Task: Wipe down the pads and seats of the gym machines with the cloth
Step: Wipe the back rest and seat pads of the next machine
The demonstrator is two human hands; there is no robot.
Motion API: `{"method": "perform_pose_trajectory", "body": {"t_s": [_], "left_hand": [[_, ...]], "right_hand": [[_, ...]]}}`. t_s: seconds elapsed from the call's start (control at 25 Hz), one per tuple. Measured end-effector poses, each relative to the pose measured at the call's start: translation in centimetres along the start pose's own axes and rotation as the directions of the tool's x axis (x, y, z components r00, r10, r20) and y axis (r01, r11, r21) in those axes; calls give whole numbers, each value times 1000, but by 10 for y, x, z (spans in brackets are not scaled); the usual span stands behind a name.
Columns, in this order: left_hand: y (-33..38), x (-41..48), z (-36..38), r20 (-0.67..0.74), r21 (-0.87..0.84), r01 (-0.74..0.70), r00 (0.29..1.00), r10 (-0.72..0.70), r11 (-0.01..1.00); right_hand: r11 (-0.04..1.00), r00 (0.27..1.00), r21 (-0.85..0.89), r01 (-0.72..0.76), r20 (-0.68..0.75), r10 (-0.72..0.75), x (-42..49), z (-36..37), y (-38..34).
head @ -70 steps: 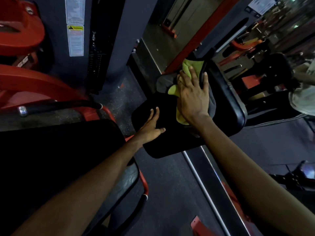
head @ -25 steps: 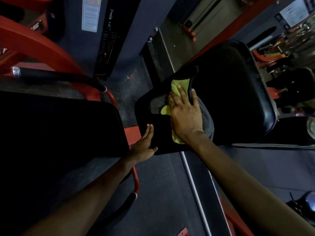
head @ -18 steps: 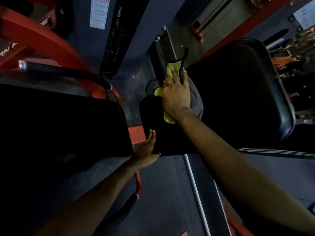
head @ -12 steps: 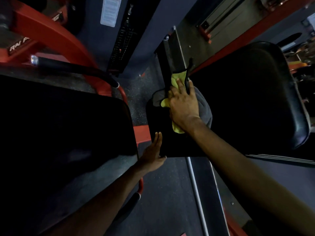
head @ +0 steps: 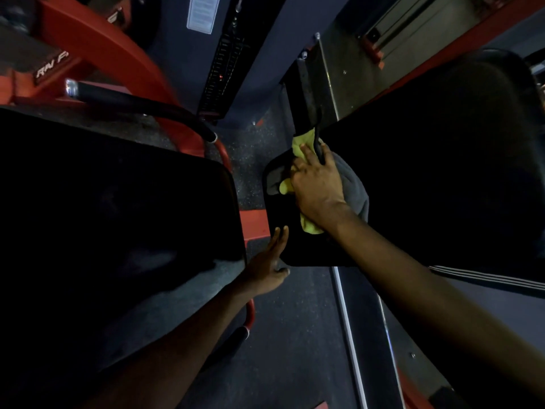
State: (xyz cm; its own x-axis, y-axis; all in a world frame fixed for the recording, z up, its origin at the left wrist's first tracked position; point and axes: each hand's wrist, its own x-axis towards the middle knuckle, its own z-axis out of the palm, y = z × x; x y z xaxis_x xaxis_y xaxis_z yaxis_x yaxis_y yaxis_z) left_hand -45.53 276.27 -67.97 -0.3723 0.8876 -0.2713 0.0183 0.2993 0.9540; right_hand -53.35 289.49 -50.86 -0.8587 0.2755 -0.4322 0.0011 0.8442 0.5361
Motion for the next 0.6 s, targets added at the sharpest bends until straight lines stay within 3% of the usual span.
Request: {"method": "perform_pose_trajectory", "body": {"t_s": [0.2,0.6], "left_hand": [[-7,-2,4,-8,56,-18,1000,18,998],[-24,-4,1,4,-84,35,999,-34,996]], "right_hand": [[999,999,-27,-17,27,17,41,4,-22],[997,997,-52,52,55,-49,34,25,-37]]}}
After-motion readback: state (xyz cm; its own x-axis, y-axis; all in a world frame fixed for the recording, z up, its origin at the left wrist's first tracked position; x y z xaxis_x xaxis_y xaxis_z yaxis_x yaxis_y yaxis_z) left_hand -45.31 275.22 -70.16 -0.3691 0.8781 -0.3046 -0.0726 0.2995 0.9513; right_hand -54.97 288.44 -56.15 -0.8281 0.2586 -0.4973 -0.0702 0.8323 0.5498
